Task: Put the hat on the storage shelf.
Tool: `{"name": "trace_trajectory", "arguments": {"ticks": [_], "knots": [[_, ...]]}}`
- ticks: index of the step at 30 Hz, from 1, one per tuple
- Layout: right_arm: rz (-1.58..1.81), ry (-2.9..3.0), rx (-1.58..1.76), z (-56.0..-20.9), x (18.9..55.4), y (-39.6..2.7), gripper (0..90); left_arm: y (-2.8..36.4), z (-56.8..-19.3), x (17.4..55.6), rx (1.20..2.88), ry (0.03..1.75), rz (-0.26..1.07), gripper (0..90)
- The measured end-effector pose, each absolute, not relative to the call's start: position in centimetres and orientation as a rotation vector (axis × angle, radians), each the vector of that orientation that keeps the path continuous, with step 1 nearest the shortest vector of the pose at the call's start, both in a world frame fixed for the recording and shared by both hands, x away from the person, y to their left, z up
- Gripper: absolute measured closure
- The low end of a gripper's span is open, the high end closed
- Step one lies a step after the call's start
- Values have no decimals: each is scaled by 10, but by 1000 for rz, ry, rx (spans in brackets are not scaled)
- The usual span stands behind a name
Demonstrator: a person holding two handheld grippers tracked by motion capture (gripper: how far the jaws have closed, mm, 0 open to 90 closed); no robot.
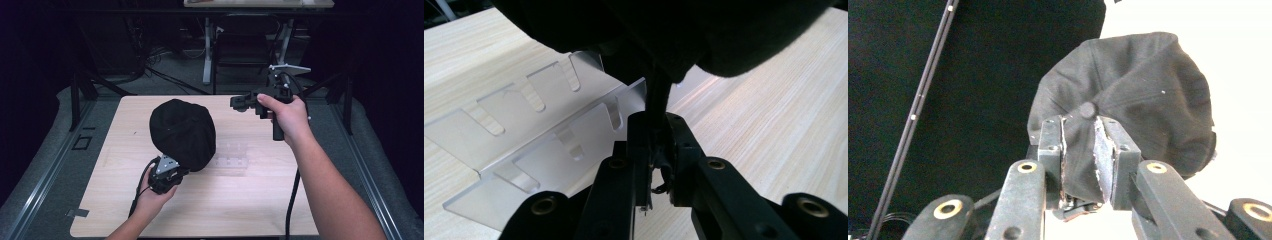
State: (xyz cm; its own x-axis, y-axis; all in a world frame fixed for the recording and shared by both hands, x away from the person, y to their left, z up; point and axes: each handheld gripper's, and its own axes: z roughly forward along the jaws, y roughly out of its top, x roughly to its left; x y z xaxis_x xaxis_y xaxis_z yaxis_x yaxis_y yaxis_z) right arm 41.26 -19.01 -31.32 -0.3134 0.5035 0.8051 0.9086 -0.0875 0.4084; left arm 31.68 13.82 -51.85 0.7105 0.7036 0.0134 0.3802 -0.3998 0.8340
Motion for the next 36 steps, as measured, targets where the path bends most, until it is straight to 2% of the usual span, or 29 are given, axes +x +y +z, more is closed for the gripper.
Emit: {"name": "trace_trajectory", "arguments": {"ticks": [4,12,21,31,36], "knots": [[-1363,-1814,-1540,-314,411,-193,734,141,-518,315,2017,856,438,774],[-1351,-1850,-1574,-315,407,-199,727,155,-518,311,2052,859,509,665],[-1335,-1906,-1606,-316,401,-205,711,181,-515,306,1980,947,491,561],[-1286,-2019,-1652,-322,388,-210,681,212,-527,302,1949,1018,455,470],[-1239,-2081,-1711,-329,380,-215,675,222,-533,302,1932,1056,444,472]]}}
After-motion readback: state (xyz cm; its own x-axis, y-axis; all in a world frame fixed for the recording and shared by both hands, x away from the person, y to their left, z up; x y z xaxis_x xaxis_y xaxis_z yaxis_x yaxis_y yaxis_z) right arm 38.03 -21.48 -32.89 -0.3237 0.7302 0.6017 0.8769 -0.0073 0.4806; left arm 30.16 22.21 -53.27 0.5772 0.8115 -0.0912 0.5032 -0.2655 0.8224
